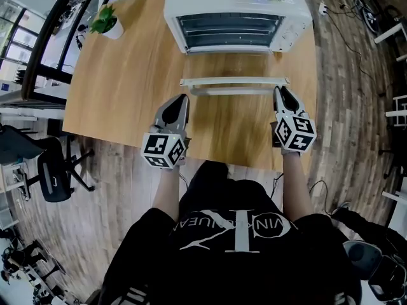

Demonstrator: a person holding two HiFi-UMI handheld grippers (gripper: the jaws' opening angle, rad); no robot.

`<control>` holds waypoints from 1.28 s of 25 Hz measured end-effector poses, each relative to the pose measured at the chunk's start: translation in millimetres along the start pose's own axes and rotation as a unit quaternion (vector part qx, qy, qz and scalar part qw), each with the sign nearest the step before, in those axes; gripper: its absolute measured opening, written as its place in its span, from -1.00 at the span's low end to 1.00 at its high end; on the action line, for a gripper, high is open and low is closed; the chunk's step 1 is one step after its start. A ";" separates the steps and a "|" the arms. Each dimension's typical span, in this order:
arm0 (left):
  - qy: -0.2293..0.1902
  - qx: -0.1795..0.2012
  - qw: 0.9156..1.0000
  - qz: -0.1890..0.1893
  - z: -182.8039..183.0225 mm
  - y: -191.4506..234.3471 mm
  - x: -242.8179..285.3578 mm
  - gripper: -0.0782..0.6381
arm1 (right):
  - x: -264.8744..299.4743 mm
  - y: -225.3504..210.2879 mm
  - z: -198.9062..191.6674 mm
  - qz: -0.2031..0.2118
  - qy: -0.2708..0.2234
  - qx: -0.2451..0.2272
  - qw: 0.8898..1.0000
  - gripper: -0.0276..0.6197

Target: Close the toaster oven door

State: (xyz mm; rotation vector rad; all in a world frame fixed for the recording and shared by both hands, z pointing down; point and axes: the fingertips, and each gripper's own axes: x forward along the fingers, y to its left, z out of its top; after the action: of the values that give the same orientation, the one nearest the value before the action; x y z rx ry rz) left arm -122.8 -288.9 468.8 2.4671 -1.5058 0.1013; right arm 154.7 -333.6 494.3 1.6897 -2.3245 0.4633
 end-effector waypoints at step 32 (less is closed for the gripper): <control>-0.036 0.010 0.999 -0.004 44.8 21.8 27.2 -0.75 | 22.9 -3.1 87.2 0.006 -0.046 -0.004 0.999 -0.76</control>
State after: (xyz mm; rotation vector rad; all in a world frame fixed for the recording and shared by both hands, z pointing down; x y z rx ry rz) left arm -132.5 -333.0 434.4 2.5173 -1.5315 0.0267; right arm 150.5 -388.0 422.6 1.7277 -2.3984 0.3858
